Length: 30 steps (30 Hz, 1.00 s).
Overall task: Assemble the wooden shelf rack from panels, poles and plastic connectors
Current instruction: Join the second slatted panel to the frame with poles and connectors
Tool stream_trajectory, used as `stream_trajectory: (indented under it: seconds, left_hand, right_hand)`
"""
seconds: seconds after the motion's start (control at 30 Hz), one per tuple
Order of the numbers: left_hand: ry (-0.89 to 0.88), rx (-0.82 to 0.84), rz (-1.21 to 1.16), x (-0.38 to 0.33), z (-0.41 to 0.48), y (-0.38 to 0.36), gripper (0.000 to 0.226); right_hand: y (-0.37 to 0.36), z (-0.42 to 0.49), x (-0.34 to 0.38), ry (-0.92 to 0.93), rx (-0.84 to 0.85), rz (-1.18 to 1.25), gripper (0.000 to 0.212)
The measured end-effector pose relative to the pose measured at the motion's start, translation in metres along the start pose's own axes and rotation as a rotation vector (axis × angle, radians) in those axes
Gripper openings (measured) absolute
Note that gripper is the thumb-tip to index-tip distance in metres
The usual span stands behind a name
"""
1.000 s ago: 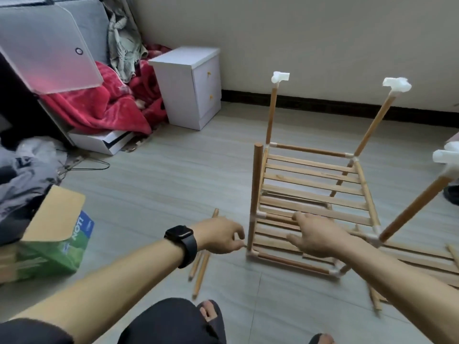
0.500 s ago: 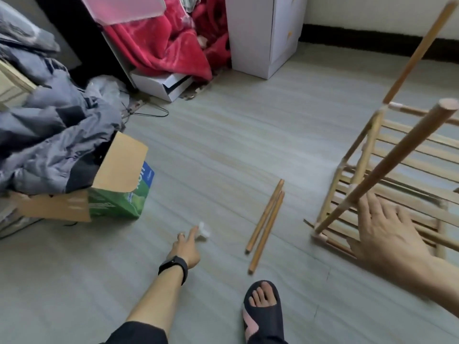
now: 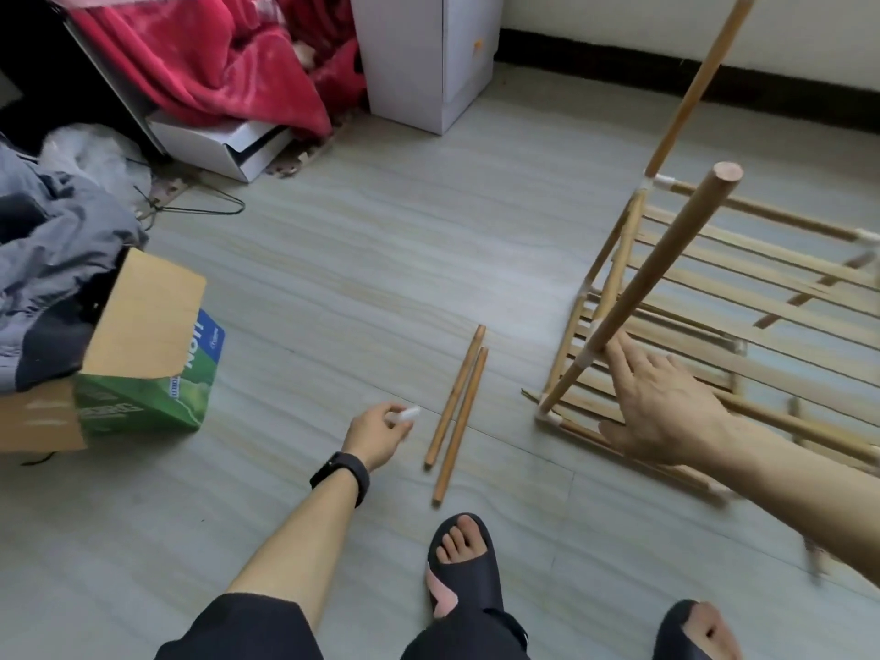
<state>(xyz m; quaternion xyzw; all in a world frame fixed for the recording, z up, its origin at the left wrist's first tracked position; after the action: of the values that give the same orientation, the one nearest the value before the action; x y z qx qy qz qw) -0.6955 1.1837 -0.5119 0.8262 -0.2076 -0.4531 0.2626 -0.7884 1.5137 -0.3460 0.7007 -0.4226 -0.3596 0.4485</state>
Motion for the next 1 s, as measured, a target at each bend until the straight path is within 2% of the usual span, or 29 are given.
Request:
stream_trajectory:
  seconds: [0.1,0.2,0.3,0.4,0.47,0.57,0.7,0.77,0.83,0.93,1.0]
  left_hand:
    - [-0.246,-0.118,-0.099,-0.087,-0.013,0.039,0.031]
    - [-0.553,-0.262,-0.117,-0.181,-0.044,0.075,0.025]
    - [-0.817,-0.361,-0.105,-0.259,-0.083,0.1,0.029]
    - [-1.018,-0.434,-0.07,-0.32,-0.115,0.111,0.034]
    - [-1.093,-0.456,-0.05,-0.348,-0.131,0.112,0.035]
    - [-1.14,-0.439,0.016,-0.374,-0.147,0.104,0.034]
    - [-1.147,-0.391,-0.009,-0.388,-0.157,0.087,0.035]
    - [-1.072,-0.366,-0.142,-0.387,-0.157,0.081,0.044]
    - [-0.932,-0.288,-0.383,-0.383,-0.155,0.079,0.046]
    - [-0.742,-0.201,-0.627,-0.377,-0.149,0.08,0.029]
    - [-0.663,-0.122,-0.679,-0.374,-0.146,0.076,0.026]
  right_hand:
    - [0.022,-0.006,-0.003,-0.037,0.106,0.111,0.098]
    - [0.049,-0.018,-0.009,-0.099,0.156,0.234,0.061]
    - [0.088,-0.034,-0.021,-0.136,-0.053,0.653,0.029]
    - [0.134,-0.058,-0.035,-0.119,-0.43,1.248,0.034]
    - [0.157,-0.074,-0.035,-0.03,-0.527,1.483,0.036]
    - [0.176,-0.092,-0.027,0.103,-0.526,1.582,0.034]
    - [0.178,-0.102,-0.03,0.115,-0.545,1.583,0.025]
    - [0.175,-0.101,-0.038,0.078,-0.535,1.631,0.022]
    - [0.174,-0.099,-0.046,0.052,-0.5,1.721,0.022]
    - [0.171,-0.095,-0.052,0.055,-0.445,1.795,0.019]
    - [0.17,-0.092,-0.051,0.063,-0.417,1.797,0.02]
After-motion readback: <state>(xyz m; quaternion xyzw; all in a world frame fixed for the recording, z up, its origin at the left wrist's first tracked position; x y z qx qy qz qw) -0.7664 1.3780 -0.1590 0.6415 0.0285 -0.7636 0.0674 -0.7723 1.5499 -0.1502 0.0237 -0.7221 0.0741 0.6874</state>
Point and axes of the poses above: each hand's wrist, its own z-axis towards the middle knuckle, its own y-axis out of the back of the hand, x = y × z, the point moved 3 cm from there along z, towards the middle knuckle, and after that the axes turned 7 degrees about -y, right-handed, at the moved point
